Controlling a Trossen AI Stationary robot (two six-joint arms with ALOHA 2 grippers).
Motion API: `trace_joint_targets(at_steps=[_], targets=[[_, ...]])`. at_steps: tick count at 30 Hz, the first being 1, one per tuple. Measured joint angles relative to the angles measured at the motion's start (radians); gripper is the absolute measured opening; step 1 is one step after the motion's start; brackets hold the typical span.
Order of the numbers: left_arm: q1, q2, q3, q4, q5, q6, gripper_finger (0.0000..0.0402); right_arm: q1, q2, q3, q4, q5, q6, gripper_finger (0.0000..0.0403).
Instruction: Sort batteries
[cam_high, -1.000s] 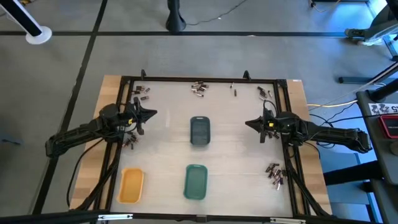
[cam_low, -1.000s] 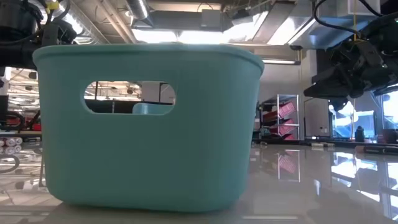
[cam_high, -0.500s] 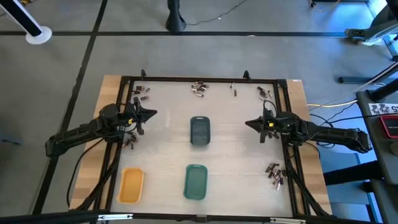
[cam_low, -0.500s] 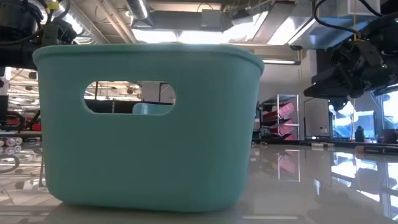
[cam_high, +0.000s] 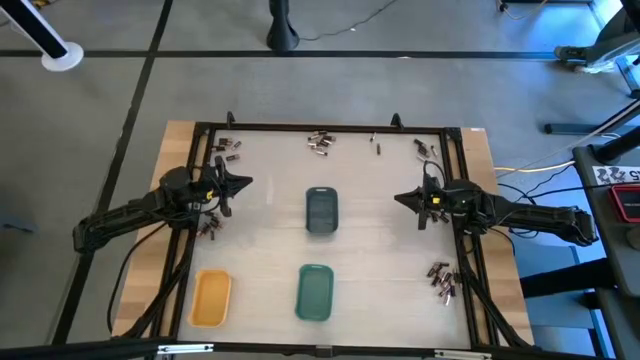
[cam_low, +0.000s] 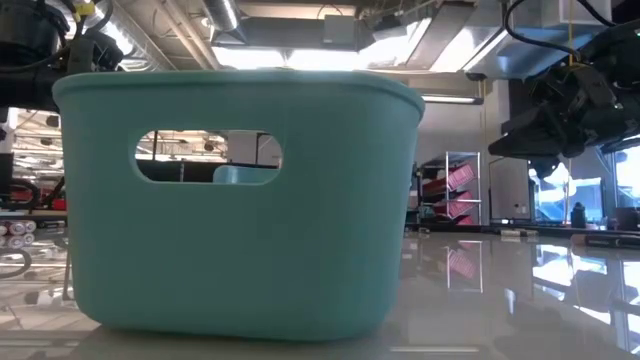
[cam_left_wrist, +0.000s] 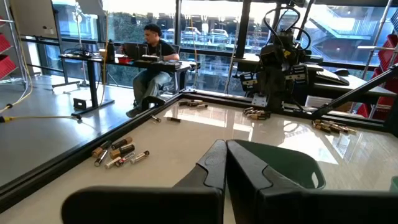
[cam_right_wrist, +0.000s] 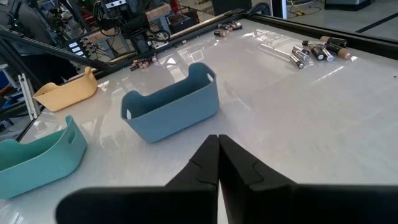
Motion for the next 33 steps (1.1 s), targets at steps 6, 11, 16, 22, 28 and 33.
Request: trace_joint_targets(at_steps=[6, 11, 16, 22, 28, 33], targets=[[0.0, 0.0, 0.0, 0.0, 0.0, 0.0, 0.0001, 0.0, 0.0, 0.0, 0.0, 0.0, 0.0, 0.0005], [0.0, 0.0, 0.0, 0.0, 0.0, 0.0, 0.0001, 0.0, 0.0, 0.0, 0.0, 0.0, 0.0, 0.0005], [0.0, 0.0, 0.0, 0.0, 0.0, 0.0, 0.0001, 0.0, 0.0, 0.0, 0.002, 0.0, 0.0, 0.0005], [0.0, 0.0, 0.0, 0.0, 0.0, 0.0, 0.0001, 0.0, 0.001, -0.005, 0.114, 0.06, 0.078, 0.0005], [0.0, 0.0, 0.0, 0.001, 0.0, 0.001, 0.0001, 0.0, 0.0, -0.003, 0.444, 0.161, 0.248, 0.0005], [-0.001, 0.0, 0.0, 0.007, 0.001, -0.068, 0.0001, 0.0, 0.0, 0.017, 0.582, 0.165, 0.261, 0.0005]])
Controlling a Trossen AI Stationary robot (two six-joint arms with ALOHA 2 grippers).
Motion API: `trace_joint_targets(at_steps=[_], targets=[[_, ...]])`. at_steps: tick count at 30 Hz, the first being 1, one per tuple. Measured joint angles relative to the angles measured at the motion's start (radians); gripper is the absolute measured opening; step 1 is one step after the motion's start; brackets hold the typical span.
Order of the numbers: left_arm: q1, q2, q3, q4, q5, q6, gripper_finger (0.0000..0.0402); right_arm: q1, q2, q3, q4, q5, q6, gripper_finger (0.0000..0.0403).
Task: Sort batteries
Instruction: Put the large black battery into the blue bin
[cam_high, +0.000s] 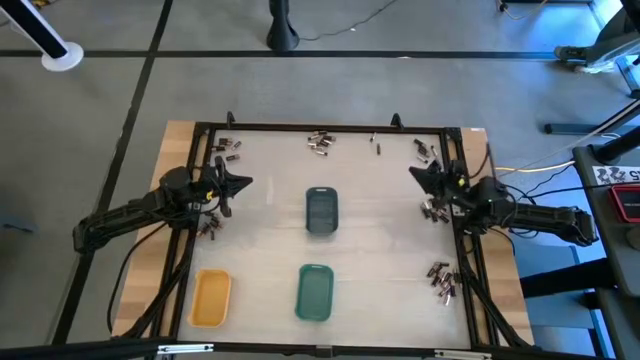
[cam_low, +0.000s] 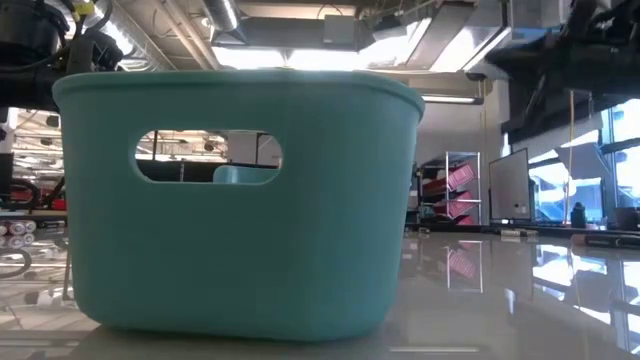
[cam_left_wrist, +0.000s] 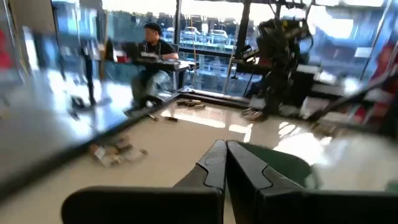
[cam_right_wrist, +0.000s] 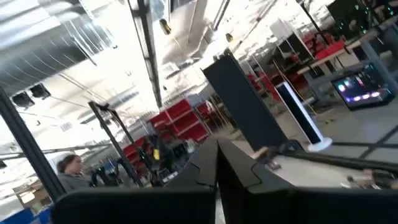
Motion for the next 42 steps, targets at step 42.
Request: trace_joint_targets(at_steps=[42], targets=[[0.03, 0.828, 1.013, -0.897, -0.552, -0.2, 0.0001, -0.007, 0.903, 0.947, -0.646, -0.071, -0.764, 0.0005]])
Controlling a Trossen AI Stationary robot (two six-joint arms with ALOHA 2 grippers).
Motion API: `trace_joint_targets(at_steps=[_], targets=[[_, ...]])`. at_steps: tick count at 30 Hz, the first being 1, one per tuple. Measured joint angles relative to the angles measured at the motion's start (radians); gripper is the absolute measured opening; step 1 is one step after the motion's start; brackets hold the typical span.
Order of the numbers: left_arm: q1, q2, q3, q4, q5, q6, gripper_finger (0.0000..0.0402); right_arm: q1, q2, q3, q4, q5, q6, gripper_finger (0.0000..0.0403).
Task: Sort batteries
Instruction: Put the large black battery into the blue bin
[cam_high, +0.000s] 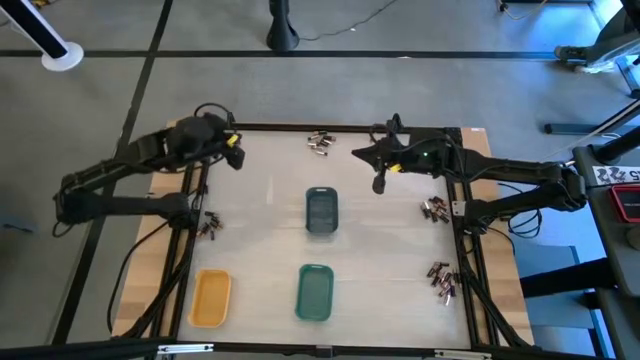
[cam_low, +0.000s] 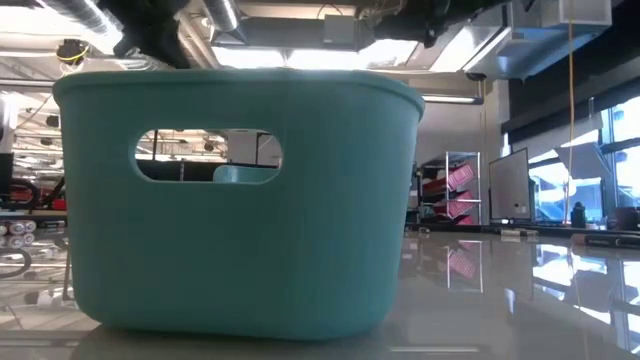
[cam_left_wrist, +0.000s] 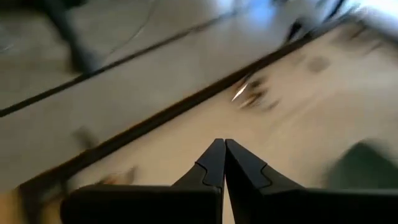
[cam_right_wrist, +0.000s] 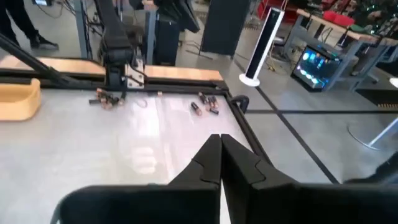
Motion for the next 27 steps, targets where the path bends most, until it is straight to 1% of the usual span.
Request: trace_joint_targets(at_steps=[2, 4, 8, 11, 13, 16, 20, 23, 27], targets=[[0.039, 0.062, 0.034, -0.114, -0.005, -0.002, 0.0001, -0.008, 0.0, 0.0, 0.0, -0.001, 0.011, 0.0005], [0.083, 0.126, 0.04, -0.207, 0.006, -0.007, 0.0001, -0.01, 0.001, 0.0, 0.005, 0.011, 0.038, 0.0005], [0.166, 0.261, 0.029, -0.287, 0.083, 0.085, 0.0003, -0.015, 0.016, 0.0, 0.009, 0.026, 0.095, 0.0005], [0.209, 0.364, 0.028, -0.322, 0.097, 0.179, 0.0019, -0.013, 0.038, 0.0, 0.006, 0.017, 0.117, 0.0005], [0.228, 0.423, 0.028, -0.344, 0.098, 0.229, 0.0039, -0.013, 0.059, 0.0, 0.007, 0.006, 0.14, 0.0005], [0.249, 0.5, 0.028, -0.338, 0.098, 0.283, 0.0082, -0.013, 0.089, 0.0, 0.004, -0.001, 0.192, 0.0005], [0.271, 0.575, 0.028, -0.317, 0.099, 0.347, 0.0146, -0.013, 0.125, 0.0, 0.004, -0.009, 0.219, 0.0005], [0.29, 0.619, 0.028, -0.285, 0.098, 0.398, 0.0188, -0.013, 0.141, 0.0, 0.004, -0.009, 0.218, 0.0005], [0.325, 0.666, 0.028, -0.238, 0.098, 0.416, 0.022, -0.013, 0.145, 0.0, 0.005, -0.009, 0.217, 0.0005]])
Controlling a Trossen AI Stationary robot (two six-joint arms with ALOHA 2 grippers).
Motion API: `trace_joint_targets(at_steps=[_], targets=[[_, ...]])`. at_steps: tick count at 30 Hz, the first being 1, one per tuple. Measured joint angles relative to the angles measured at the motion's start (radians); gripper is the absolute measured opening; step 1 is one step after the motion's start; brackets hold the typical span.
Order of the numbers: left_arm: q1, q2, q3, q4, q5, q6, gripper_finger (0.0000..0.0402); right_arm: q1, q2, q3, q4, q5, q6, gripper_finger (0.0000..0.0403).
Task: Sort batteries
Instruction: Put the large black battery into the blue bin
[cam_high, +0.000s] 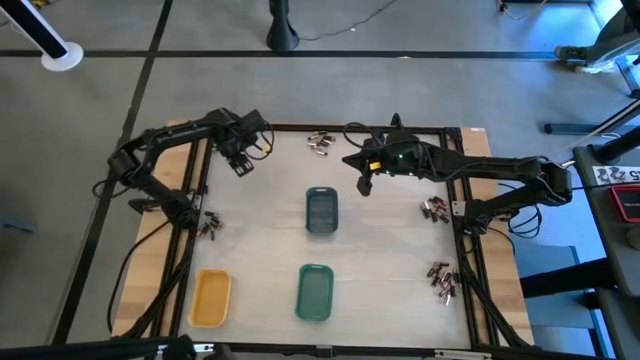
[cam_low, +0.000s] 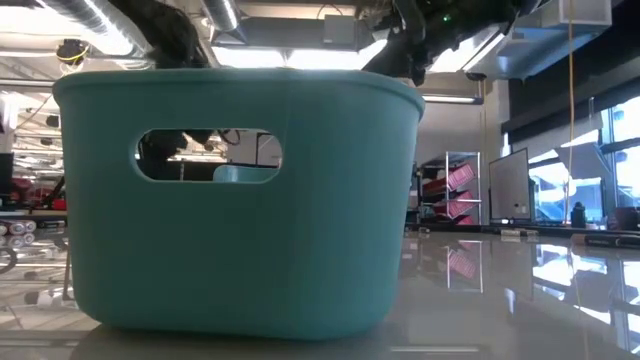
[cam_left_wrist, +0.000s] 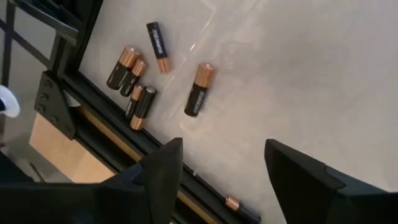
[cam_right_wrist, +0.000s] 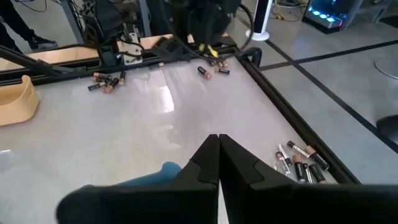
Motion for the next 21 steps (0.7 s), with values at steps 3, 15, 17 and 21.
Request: trace_joint_targets(at_steps=[3, 15, 17, 21], targets=[[0.028, 0.034, 0.0, 0.018, 0.0, 0.026, 0.0226, 0.0, 0.0, 0.0, -0.001, 0.0, 0.0, 0.0005], [0.081, 0.185, 0.0, 0.071, 0.033, 0.105, 0.0228, 0.0, 0.0, 0.0, 0.0, 0.0, 0.0, 0.0005], [0.094, 0.196, 0.0, 0.081, 0.036, 0.116, 0.0228, 0.0, 0.0, 0.0, -0.001, 0.0, 0.001, 0.0005], [0.13, 0.204, 0.0, 0.106, 0.044, 0.136, 0.0228, 0.0, 0.0, 0.0, -0.001, 0.0, 0.024, 0.0005]])
